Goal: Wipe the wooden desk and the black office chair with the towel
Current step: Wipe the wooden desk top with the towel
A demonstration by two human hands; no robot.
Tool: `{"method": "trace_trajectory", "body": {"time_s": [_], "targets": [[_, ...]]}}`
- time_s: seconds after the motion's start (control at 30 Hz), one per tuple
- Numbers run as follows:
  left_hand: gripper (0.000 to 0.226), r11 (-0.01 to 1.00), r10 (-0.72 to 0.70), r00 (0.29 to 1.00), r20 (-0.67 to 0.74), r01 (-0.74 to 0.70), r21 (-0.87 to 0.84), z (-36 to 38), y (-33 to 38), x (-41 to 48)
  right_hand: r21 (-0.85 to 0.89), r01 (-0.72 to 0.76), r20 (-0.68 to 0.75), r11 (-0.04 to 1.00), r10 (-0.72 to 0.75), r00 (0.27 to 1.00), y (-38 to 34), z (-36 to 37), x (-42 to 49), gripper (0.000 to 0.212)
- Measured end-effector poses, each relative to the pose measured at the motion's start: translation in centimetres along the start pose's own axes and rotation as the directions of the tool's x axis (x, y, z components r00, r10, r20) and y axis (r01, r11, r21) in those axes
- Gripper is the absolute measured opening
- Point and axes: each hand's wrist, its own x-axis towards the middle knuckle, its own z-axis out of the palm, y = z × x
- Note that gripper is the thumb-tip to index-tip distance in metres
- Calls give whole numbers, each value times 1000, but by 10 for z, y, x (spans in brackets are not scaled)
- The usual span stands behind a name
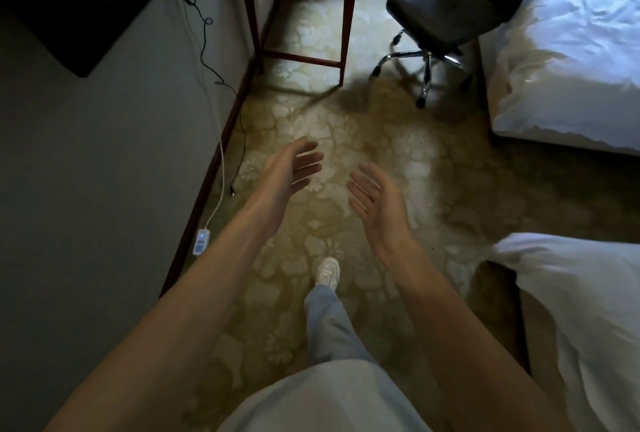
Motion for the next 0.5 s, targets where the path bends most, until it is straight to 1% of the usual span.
{"method": "trace_trajectory", "body": {"time_s": [0.13, 0.2, 0.27, 0.4, 0.5], "targets": [[32, 999, -28, 999, -41, 29, 27, 16, 44, 85, -26, -10, 34, 1000, 11, 999, -41, 30, 97, 46], [32, 998, -21, 999, -31, 22, 50, 25, 70, 123, -35, 7, 65, 999, -5, 998, -69, 45, 135, 37], [32, 998, 21, 1000, -21, -20, 60, 36, 99, 163, -55, 59, 101, 997, -53, 993, -100, 61, 171, 28], [33, 999, 38, 998, -54, -38, -2, 47, 145, 229, -85, 84, 160, 993, -69, 985, -151, 79, 230, 24], [35, 999, 29, 997, -74, -30, -24, 55, 161, 273, -85, 66, 142, 994, -53, 988, -174, 83, 275, 29]]}}
